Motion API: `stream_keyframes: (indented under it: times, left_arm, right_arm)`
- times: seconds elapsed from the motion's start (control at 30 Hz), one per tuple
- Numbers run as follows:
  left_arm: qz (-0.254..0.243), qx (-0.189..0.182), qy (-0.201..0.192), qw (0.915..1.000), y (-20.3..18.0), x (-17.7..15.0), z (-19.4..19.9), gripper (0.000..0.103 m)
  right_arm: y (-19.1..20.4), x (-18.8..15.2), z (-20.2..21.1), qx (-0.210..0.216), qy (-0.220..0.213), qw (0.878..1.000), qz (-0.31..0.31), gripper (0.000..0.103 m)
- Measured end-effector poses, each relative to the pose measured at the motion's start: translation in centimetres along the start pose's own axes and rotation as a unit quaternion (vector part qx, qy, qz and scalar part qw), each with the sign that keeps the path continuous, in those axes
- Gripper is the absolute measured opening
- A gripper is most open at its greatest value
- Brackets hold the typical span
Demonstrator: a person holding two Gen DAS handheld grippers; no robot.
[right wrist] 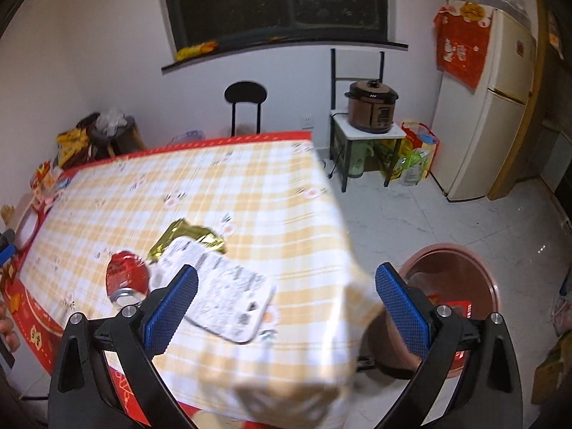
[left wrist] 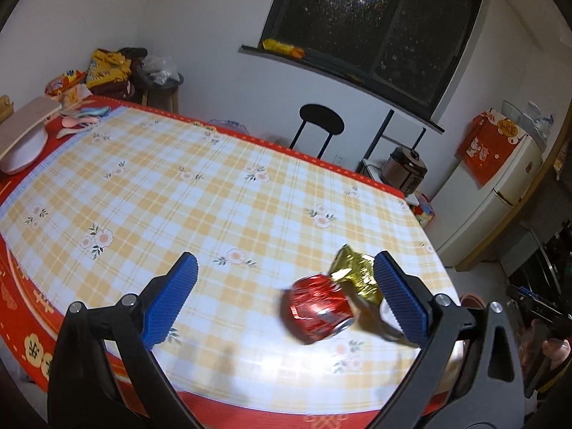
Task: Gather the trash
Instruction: 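Move both tools back over the table toward the remaining trash, then grasp and lift the white printed sheet with the right tool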
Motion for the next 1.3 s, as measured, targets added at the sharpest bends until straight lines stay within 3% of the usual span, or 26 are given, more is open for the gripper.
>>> stream_keyframes:
  times: [0.23, 0.53, 0.73, 0.87, 1.13, 1.3]
  left_arm:
    - [-0.015, -0.03, 0.037, 0.9988, 2.6, 0.1, -3.0, 0.097]
    - [-0.017, -0.057, 0.068, 0.9959, 3.3, -0.5, -5.3, 0.097]
    - [-0.007, -0.053, 0.086, 0.9949, 4.6, -1.5, -6.2, 0.097]
    - [-0.009, -0.055, 0.103, 0.9932, 4.9, -2.3, -7.1, 0.097]
    - [-0.01, -0.07, 0.12, 0.9903, 4.2, -3.1, -8.7, 0.097]
    - [-0.011, -0.079, 0.127, 0.9887, 3.4, -3.3, -9.3, 0.097]
  right_arm:
    - [7.3, -2.2, -2.7, -0.01, 0.043, 0.997, 0.055, 0.098]
    - [11.5, -4.6, -7.2, -0.007, 0.081, 0.99, 0.115, 0.098]
    - [14.4, -6.9, -12.5, 0.01, 0.126, 0.976, 0.178, 0.098]
    - [15.5, -7.7, -15.7, -0.003, 0.147, 0.965, 0.215, 0.098]
    - [13.6, -7.1, -18.9, -0.004, 0.174, 0.974, 0.148, 0.098]
    - [12.8, -6.2, -18.9, 0.043, 0.173, 0.981, 0.081, 0.098]
Point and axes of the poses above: each gripper's, at about its wrist camera, not at the fingertips, and z roughly against the way its jaws point, y to its left, x to its top, the point moved 9 cm from there along -z, roughly the way its jaws point, and after that the axes turned 5 degrees about z, right-handed, at the moved point
